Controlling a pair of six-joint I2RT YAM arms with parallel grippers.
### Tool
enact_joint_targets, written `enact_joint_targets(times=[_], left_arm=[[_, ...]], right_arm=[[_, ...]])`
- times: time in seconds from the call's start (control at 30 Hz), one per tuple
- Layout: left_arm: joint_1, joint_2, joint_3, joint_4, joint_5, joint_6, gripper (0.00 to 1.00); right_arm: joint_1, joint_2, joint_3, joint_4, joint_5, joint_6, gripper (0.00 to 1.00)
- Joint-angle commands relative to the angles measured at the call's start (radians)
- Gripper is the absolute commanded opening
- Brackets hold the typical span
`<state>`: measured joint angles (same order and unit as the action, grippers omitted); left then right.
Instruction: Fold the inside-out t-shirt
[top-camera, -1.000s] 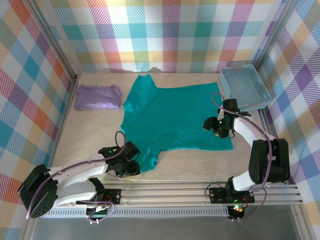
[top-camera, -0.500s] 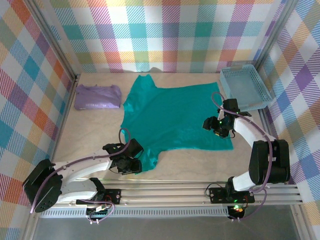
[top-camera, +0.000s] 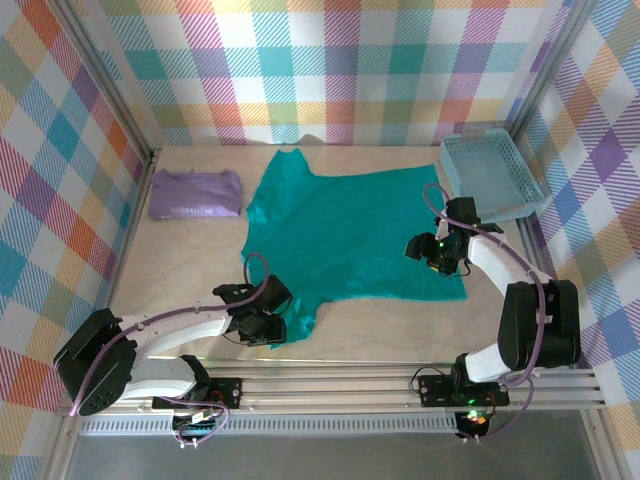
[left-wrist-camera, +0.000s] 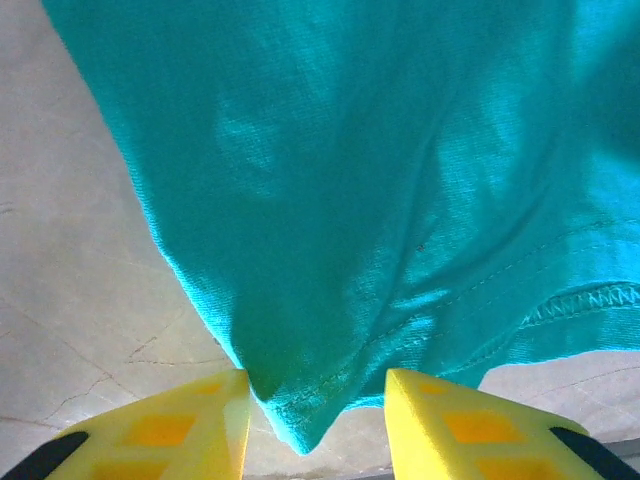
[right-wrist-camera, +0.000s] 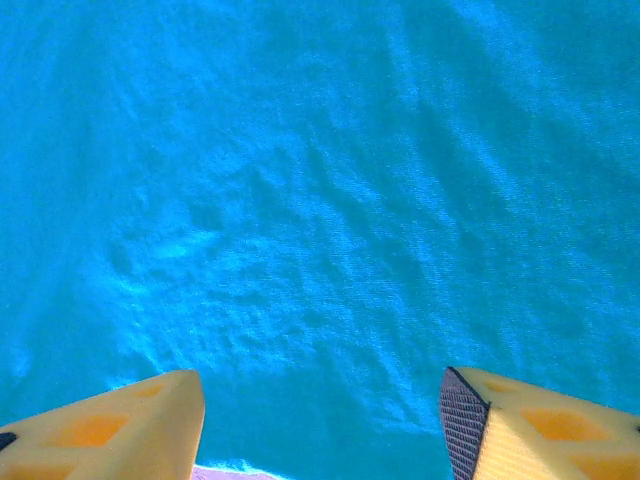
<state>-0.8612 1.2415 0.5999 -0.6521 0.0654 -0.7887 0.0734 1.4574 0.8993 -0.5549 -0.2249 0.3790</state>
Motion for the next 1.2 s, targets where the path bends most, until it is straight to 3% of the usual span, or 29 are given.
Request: enact_joint_targets(times=[0.0,0.2,0.3,0.57,0.87,1.17], left_arm=[[-0.022,0.026,-0.012,-0.016,-0.009,0.015,0.37],[-0.038,0.059,-0.013,-0.035,-0.026,0.02,0.36],[-0.042,0.072,-0.015,-0.029,-0.031,0.023,0.3],[-0.041,0.038,-0.015,-0.029,-0.054,0.044,0.01],[-0.023,-0.095,0.005,-0.055,-0.065,0.065,0.0],[-0.005,-0.137,0.004,-0.034,-0.041,0.105,0.0]], right_arm=[[0.0,-0.026,-0.002,-0.013,-0.004,-0.02,0.64],[-0.001,-0.022,0.0,-0.014,-0.001,-0.02,0.64],[0.0,-0.022,-0.003,-0.016,0.008,-0.022,0.64],[-0.016,-0.058,-0.038,-0.044,0.091,0.007,0.65],[-0.163,-0.179,-0.123,-0.14,0.243,0.067,0.71],[-0.24,-0.149,-0.164,-0.202,0.338,0.109,0.62]])
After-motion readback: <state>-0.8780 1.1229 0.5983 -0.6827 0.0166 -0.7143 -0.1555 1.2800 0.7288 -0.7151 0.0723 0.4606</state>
